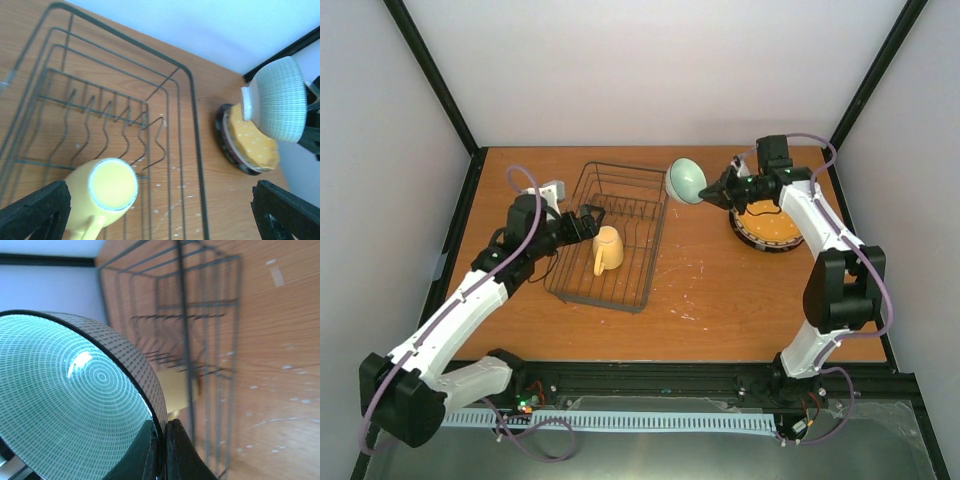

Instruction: Load the mixed dishes into the dish rack

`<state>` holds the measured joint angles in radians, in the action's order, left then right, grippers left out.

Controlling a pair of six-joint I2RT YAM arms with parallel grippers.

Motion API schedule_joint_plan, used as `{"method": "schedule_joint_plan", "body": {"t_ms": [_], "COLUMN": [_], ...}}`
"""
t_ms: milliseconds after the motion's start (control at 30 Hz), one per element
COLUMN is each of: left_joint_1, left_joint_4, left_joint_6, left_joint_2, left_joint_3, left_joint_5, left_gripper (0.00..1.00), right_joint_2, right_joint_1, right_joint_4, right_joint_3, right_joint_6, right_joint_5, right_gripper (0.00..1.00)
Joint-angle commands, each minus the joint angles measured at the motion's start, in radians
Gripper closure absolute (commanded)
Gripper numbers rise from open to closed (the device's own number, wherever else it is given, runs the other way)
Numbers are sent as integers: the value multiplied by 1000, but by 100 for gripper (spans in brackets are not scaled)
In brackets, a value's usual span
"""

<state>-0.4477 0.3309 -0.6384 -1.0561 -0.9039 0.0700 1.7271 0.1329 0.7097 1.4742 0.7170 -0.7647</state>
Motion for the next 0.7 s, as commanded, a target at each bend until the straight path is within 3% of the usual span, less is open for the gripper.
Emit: {"method": "schedule_joint_plan", "body": {"t_ms": [0, 100, 167, 300, 467, 667], "left_joint_1": [78, 94, 95, 95, 95, 95], "left_joint_4": [-353, -539, -655, -918, -1208, -1560], "left_joint_6": [-173, -255, -309, -475, -635, -858], "left_joint_2": [-7, -67, -132, -250, -336, -436], "left_joint_3": [81, 90, 71, 54, 59, 60], "left_joint_5": [377, 549, 666, 858, 917, 935], "left_gripper": [5, 25, 29, 19, 1, 0], "right_joint_2": [-69, -96, -113, -156, -193, -218], "right_joint_1": [-16, -18, -18, -15, -15, -15], "right_joint_4": [-163, -210, -235, -277, -294, -308], "right_joint_3": [-23, -43, -54, -77, -114, -120], "right_joint_6": [65, 96, 123, 182, 203, 225], "right_joint_5": [-364, -480, -537, -572, -576, -577], "right_gripper": [97, 97, 97, 97, 97, 97]}}
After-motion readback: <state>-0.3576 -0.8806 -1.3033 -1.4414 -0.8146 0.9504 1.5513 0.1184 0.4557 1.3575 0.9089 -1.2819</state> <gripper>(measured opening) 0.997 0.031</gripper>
